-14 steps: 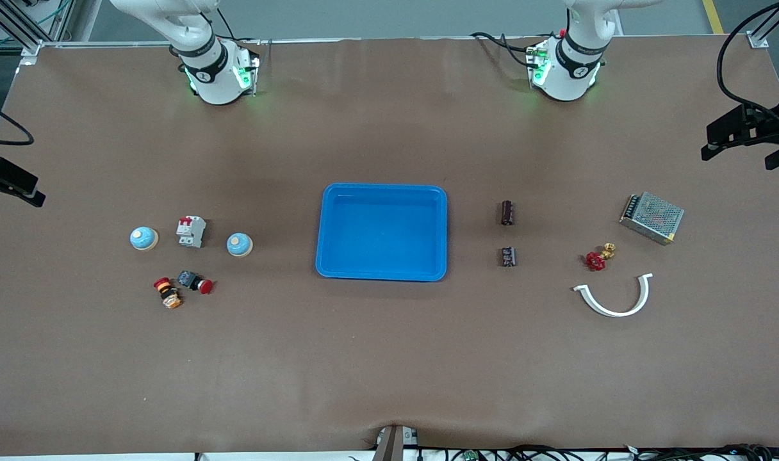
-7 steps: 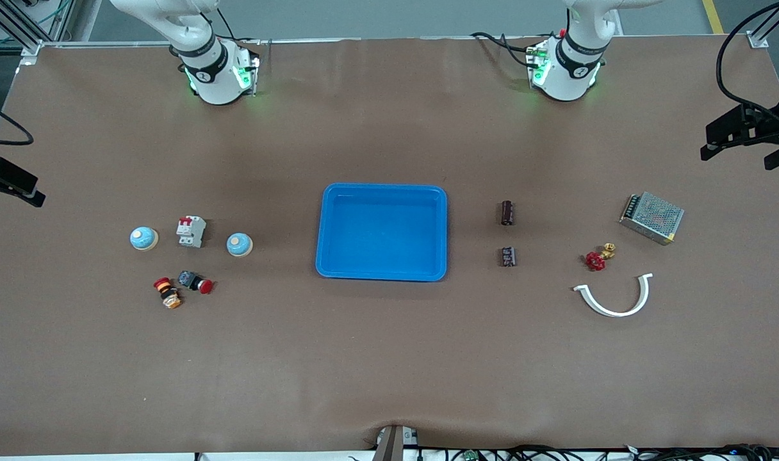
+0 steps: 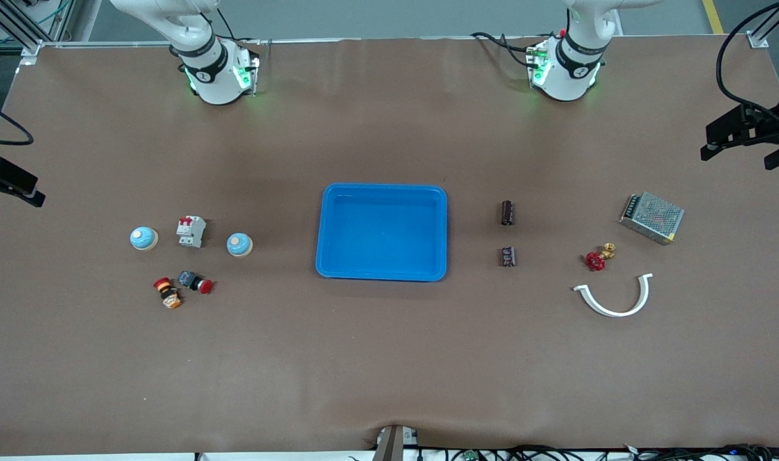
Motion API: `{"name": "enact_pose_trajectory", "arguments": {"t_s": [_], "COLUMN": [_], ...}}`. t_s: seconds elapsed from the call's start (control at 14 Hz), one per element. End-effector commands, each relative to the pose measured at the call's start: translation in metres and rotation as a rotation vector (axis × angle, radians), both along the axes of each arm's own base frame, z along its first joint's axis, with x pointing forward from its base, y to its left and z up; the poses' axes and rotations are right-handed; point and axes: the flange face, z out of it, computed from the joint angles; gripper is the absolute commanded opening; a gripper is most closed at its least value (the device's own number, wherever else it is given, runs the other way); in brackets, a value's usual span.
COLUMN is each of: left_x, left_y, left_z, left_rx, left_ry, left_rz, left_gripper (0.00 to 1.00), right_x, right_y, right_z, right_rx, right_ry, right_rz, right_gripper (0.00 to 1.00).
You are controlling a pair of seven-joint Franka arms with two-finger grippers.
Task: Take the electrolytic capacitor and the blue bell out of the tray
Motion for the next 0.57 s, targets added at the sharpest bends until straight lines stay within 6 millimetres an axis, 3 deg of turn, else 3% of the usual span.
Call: {"name": "enact_pose_trajectory", "arguments": {"t_s": [0.0, 0.5], "left_x": [-0.0021, -0.0015], "left_y": [-0.0053, -0.0034], "left_z": [0.0041, 0.0018], "left_rx": [0.010, 0.019], "left_ry": [0.002, 0.006], "left_rz": [0.111, 0.134], "left_gripper": [1.00, 1.00], "right_x": [-0.0008, -0.0008], "right_y": [-0.0013, -0.0014], "right_z": [0.0028, 0.0028], "right_rx": [0.010, 0.009], "right_ry": [-0.004, -0.004], "right_rz": [-0.010, -0.010], "right_gripper": [1.00, 1.00]}}
